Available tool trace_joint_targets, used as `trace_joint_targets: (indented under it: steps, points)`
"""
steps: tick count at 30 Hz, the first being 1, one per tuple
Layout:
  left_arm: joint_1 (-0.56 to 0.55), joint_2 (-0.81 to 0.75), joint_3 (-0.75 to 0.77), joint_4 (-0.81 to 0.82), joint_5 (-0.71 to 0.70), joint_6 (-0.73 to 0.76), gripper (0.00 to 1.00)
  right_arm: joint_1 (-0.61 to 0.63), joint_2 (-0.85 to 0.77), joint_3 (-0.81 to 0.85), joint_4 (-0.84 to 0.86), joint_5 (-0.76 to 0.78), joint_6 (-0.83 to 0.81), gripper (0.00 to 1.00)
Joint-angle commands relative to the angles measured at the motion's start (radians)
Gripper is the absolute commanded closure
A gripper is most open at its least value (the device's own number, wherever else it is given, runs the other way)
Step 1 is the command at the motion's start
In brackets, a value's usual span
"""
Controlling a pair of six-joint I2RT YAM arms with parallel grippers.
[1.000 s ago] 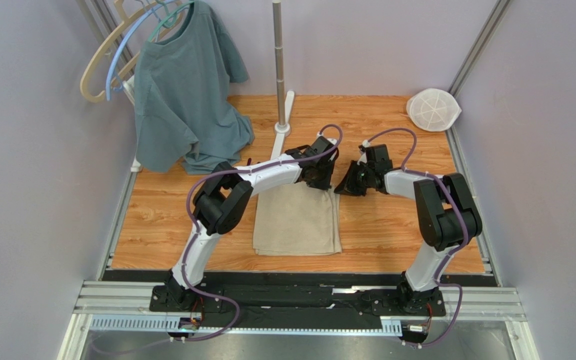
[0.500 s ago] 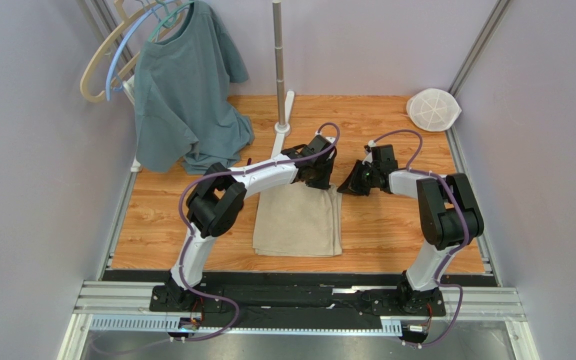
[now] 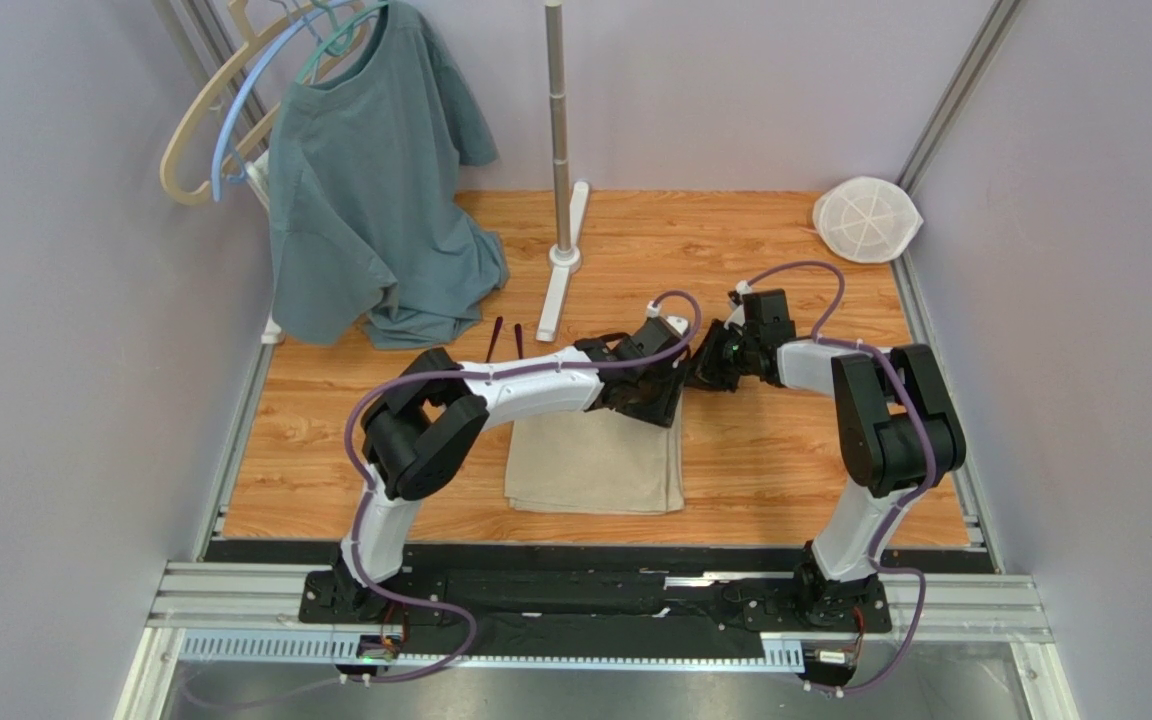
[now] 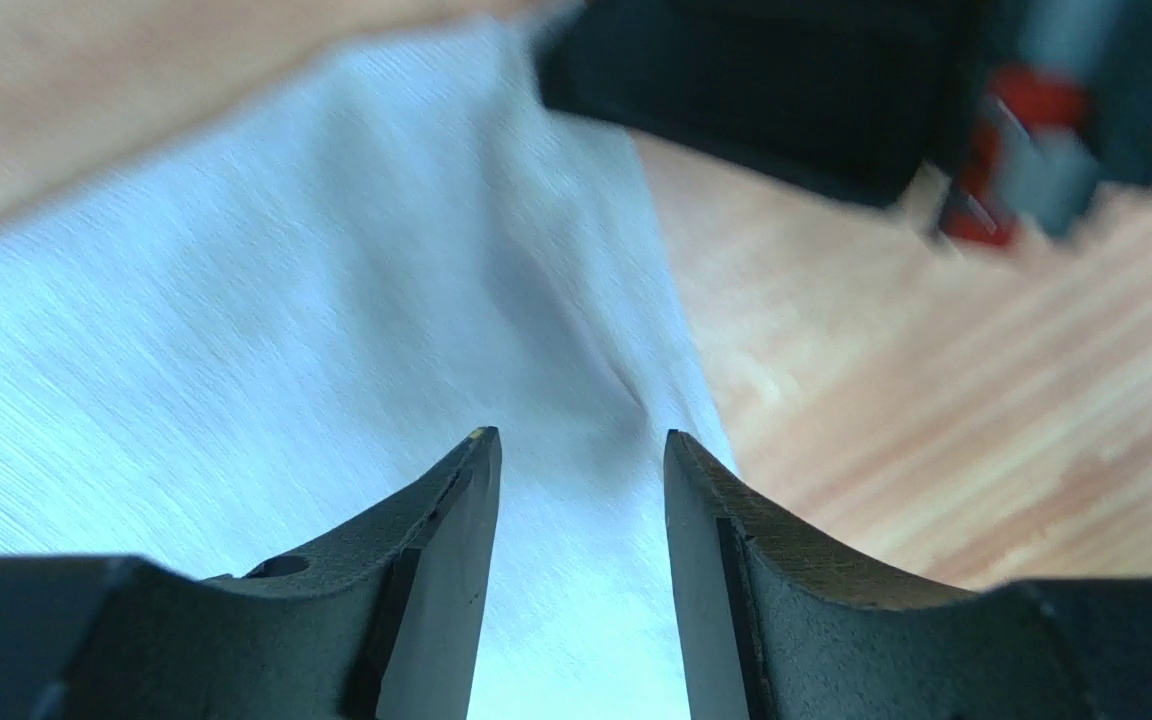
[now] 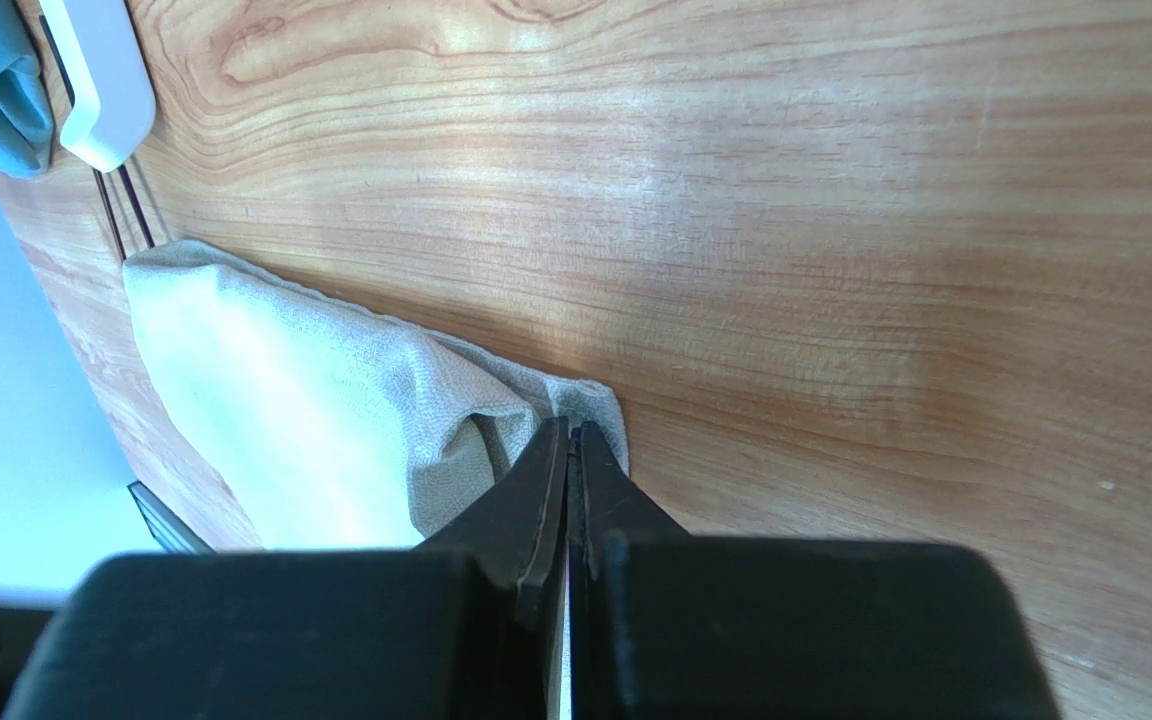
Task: Fold the napkin into a case and place the utensils inside
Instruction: Smooth out the lower triangle-folded napkin at the center of the board.
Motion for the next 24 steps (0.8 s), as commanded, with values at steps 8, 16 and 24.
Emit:
trace_joint_targets:
  steps: [8, 16, 24]
  points:
    - [-0.165, -0.083, -0.016, -0.107, -0.166, -0.087, 0.46, -0.003, 0.018, 0.021, -0.004, 0.002, -0.003, 1.00]
    - [-0.277, -0.046, 0.008, -0.228, -0.285, -0.213, 0.47, -0.002, 0.015, 0.018, -0.005, 0.002, -0.008, 1.00]
    - [-0.314, -0.063, 0.010, -0.213, -0.271, -0.213, 0.41, 0.000, 0.016, 0.015, 0.001, 0.000, -0.011, 1.00]
